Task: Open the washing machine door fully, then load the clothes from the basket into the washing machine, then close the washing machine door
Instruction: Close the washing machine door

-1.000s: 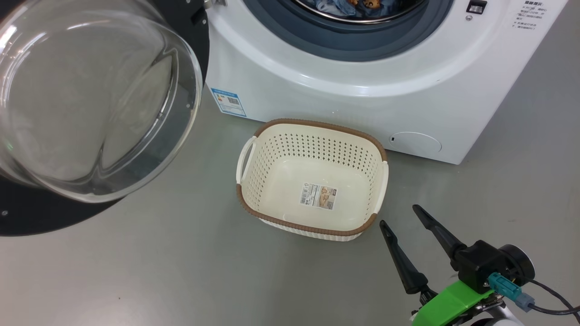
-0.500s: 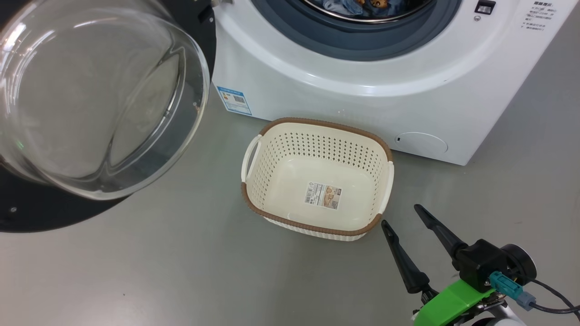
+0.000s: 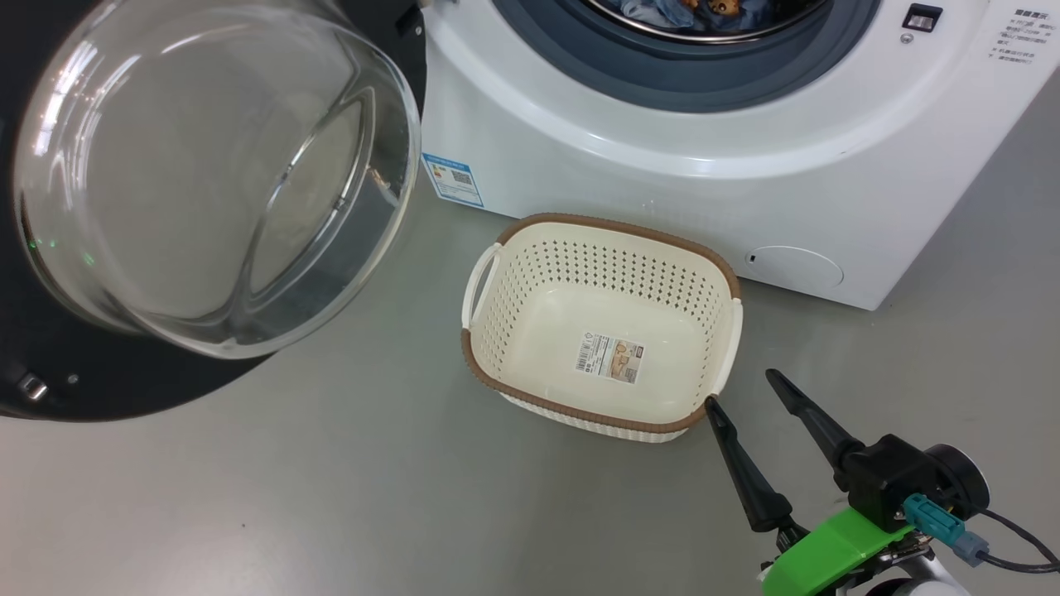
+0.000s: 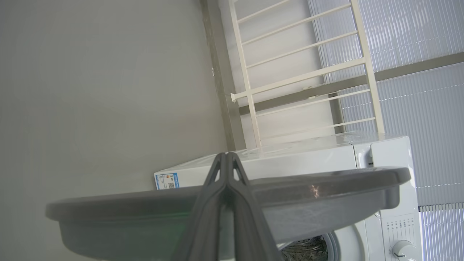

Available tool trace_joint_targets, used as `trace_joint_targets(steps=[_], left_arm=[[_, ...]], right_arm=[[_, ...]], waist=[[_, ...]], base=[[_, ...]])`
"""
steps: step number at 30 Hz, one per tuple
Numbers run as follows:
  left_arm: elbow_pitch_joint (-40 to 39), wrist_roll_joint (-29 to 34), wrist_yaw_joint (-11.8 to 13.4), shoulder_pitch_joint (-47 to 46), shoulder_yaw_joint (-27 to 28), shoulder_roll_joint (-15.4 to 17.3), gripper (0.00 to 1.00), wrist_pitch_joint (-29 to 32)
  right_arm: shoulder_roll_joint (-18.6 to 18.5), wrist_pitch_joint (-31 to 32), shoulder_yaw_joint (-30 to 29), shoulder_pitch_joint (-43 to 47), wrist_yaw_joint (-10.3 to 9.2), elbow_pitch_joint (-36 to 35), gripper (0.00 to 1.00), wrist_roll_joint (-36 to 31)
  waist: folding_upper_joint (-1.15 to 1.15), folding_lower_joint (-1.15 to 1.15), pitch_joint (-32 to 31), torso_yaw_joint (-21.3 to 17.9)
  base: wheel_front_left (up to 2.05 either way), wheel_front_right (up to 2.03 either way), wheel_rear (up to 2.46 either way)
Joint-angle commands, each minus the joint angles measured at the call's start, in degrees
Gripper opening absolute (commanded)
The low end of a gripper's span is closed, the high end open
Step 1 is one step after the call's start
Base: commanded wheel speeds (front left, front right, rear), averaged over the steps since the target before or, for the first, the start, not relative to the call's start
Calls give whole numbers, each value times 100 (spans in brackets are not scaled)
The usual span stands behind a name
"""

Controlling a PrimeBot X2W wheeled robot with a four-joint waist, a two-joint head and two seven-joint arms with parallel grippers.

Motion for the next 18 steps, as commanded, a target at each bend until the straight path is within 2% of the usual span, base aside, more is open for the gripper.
trace_joint_targets(steps=[1,18], left_arm=[[-199,-78,-65,98,93,226,0,192],[-1433,-442,-196,1060,120,-63,0,1049]], right_arm=[[33,12,144,-157,35,-183,100,-3],[55,21,47,-94,35,-232,100,-9]], waist=[[0,0,3,22],[0,0,-80,166]], base=[[0,0,0],[0,0,0]])
